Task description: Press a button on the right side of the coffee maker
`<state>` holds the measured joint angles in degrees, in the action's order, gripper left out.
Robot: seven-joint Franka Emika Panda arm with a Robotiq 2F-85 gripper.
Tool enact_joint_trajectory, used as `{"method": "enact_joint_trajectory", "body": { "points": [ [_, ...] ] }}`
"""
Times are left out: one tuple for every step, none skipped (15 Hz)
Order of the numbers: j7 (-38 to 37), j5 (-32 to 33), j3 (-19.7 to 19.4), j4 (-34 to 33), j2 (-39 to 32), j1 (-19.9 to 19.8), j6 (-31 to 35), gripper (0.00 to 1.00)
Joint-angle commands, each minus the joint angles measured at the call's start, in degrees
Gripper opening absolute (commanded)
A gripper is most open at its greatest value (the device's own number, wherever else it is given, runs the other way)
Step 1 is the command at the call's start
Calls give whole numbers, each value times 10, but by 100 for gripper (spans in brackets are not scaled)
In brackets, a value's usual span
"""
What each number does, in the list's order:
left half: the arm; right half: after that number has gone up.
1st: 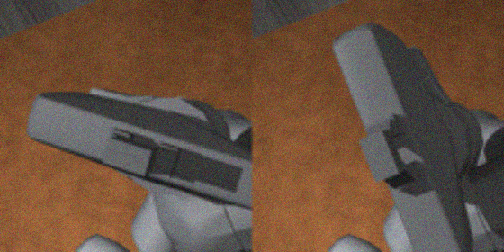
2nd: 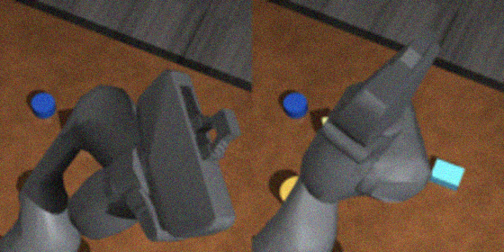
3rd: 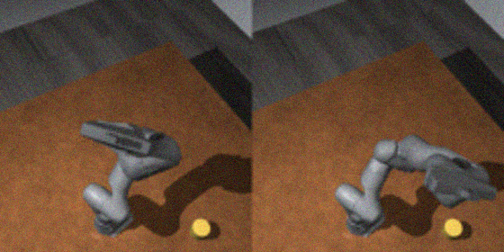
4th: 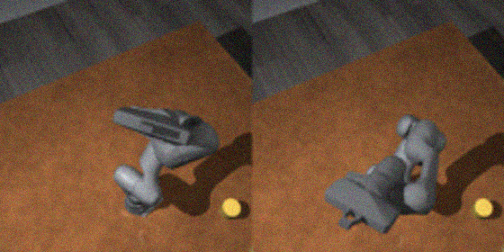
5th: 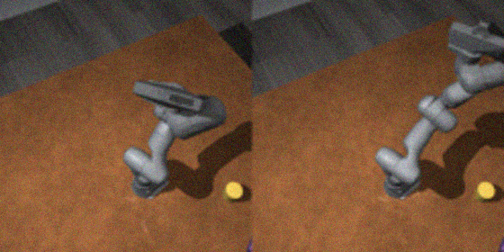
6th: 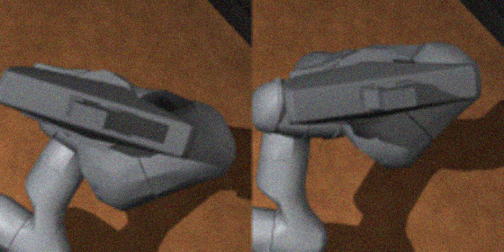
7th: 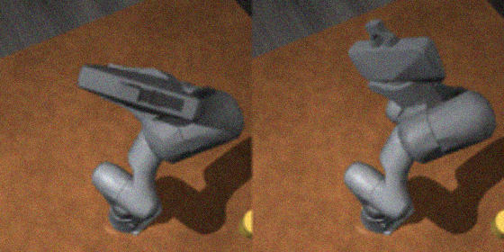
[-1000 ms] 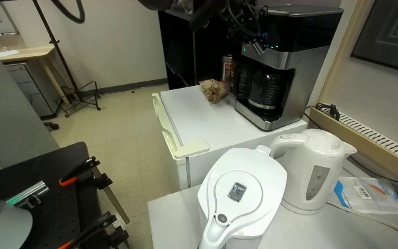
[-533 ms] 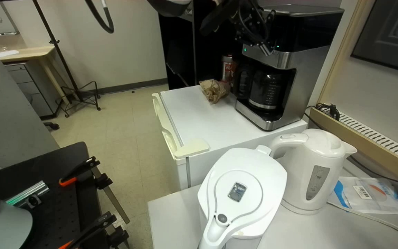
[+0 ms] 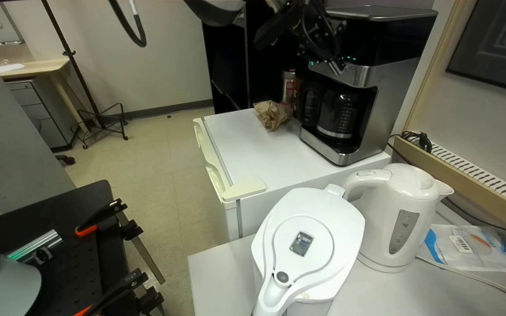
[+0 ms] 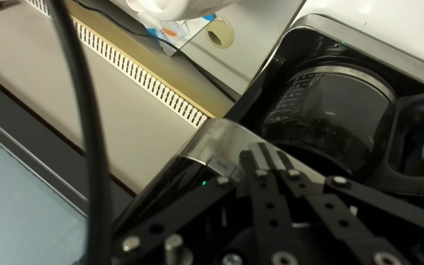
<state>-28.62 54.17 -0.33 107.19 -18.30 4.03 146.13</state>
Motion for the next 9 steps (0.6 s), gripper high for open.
{"method": "enact_joint_trajectory", "body": {
  "points": [
    [0, 21, -13, 27, 20, 14, 14, 0],
    [2, 30, -13, 43, 32, 16, 12, 0],
    [-3, 54, -15, 66, 48, 19, 14, 0],
    [-3, 74, -14, 86, 63, 21, 12, 0],
    [-8, 101, -12, 111, 80, 22, 10, 0],
    [-12, 127, -10, 131, 95, 21, 11, 0],
    [-20, 161, -8, 155, 114, 20, 12, 0],
    [-29, 192, -7, 177, 131, 21, 12, 0],
    [-38, 225, -6, 201, 151, 21, 15, 0]
  ]
}}
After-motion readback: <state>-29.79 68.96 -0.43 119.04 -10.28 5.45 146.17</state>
